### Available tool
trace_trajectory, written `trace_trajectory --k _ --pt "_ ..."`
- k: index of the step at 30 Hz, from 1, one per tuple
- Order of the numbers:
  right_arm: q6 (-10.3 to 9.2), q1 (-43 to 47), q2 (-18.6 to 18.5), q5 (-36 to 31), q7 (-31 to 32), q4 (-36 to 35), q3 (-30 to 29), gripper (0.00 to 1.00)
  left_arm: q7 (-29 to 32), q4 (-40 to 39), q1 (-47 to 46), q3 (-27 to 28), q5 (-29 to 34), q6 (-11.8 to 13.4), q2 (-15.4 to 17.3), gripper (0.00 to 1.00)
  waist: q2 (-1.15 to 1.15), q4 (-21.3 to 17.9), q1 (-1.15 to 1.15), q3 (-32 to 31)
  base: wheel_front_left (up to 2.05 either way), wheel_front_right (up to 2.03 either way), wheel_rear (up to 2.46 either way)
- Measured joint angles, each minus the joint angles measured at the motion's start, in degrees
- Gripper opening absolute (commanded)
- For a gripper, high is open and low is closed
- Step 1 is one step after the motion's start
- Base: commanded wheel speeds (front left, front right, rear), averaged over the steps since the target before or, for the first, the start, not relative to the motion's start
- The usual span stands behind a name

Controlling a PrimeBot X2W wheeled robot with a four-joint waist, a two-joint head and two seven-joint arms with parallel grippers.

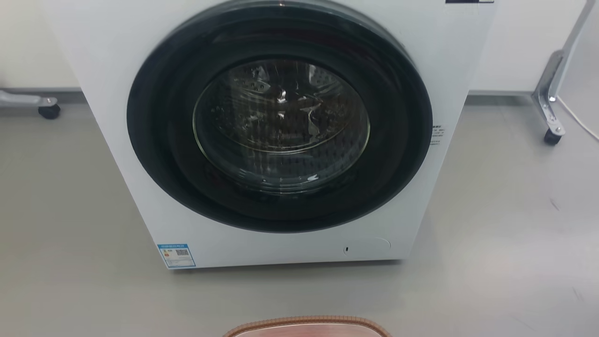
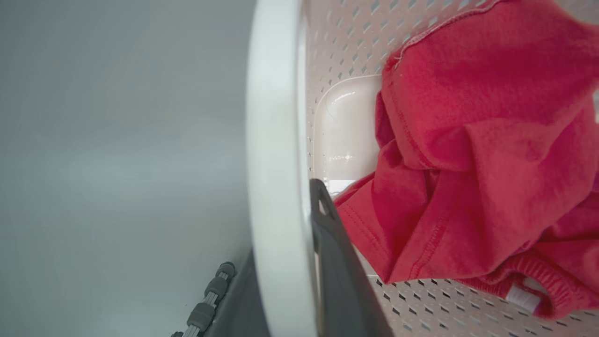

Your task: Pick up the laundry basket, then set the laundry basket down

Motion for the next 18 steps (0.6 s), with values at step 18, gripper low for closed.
trace_trajectory --k 18 --pt "-0.04 0.0 0.0 2.6 0.0 0.0 2.0 0.00 -1.4 0.9 0.0 0.0 -0.1 -1.1 0.1 0.00 0.01 0.2 0.01 -1.9 0.00 0.00 0.00"
